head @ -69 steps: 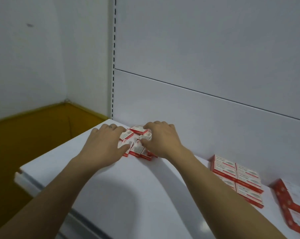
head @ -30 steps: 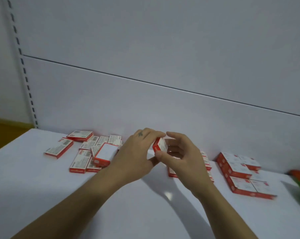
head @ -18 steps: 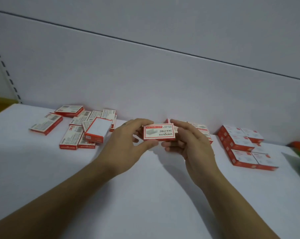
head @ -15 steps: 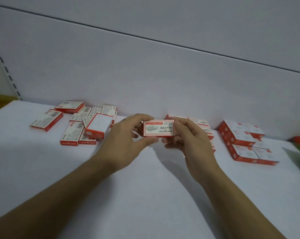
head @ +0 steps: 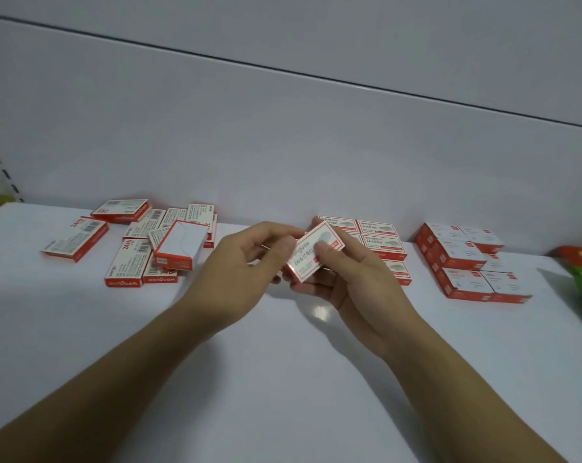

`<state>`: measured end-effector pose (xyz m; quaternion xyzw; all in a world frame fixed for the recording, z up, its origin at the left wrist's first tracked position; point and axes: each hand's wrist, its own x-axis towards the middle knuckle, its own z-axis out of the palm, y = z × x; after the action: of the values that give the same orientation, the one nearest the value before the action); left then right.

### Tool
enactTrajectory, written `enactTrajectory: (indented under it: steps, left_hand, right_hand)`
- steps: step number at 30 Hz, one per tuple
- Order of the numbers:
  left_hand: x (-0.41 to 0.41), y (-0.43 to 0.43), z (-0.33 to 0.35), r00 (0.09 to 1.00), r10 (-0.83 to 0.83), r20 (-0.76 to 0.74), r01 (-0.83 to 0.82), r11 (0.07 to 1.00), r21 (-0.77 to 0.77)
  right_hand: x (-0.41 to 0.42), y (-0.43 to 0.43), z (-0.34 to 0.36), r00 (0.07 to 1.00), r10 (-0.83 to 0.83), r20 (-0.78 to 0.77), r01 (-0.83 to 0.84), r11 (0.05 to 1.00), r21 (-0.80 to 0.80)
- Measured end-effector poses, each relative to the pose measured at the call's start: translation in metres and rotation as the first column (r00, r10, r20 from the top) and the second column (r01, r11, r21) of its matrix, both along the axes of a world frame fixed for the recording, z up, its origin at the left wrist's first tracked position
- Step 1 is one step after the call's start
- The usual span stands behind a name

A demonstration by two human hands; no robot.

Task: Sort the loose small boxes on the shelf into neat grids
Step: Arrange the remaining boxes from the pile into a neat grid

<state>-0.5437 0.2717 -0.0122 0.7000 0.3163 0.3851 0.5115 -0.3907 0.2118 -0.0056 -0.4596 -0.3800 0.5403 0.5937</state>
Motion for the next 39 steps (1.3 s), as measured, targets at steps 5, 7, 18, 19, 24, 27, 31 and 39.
enactTrajectory:
  steps: [5,7,18,19,24,27,31,39]
  left_hand:
    - [0.001,-0.003,-0.003,0.977,0.091,-0.192,-0.046,0.972,0.228]
    - [0.000,0.001,-0.004,0.983,0.148,-0.113,-0.121,0.969,0.216]
    - [0.005,0.008,-0.011,0.988,0.138,-0.076,-0.124,0.979,0.164]
    - [0.006,0.008,-0.011,0.983,0.160,-0.095,-0.139,0.971,0.192]
    - [0.002,0.012,-0.020,0.890,0.225,-0.397,-0.032,0.899,0.437]
    - [0.006,0.007,-0.021,0.736,0.299,-0.608,0.093,0.844,0.528]
    - [0.010,0.005,-0.021,0.612,0.332,-0.718,0.229,0.794,0.563]
    - [0.009,0.005,-0.022,0.574,0.297,-0.763,0.272,0.810,0.520]
  right_hand:
    - [0.005,-0.001,0.001,0.993,-0.064,0.103,0.070,0.996,-0.056]
    - [0.010,-0.001,0.004,0.911,-0.119,0.394,0.130,0.992,0.000]
    - [0.023,0.006,0.016,0.191,-0.233,0.954,0.015,0.972,0.234]
    - [0.024,0.009,0.020,0.115,-0.226,0.967,-0.013,0.973,0.228]
    - [0.041,0.010,0.024,-0.030,-0.208,0.978,-0.039,0.978,0.207]
    - [0.062,0.003,0.011,0.047,-0.236,0.971,0.103,0.968,0.230]
    - [0.074,-0.002,-0.001,0.041,-0.231,0.972,0.137,0.965,0.223]
    - [0.069,0.004,-0.011,0.045,-0.120,0.992,0.201,0.974,0.109]
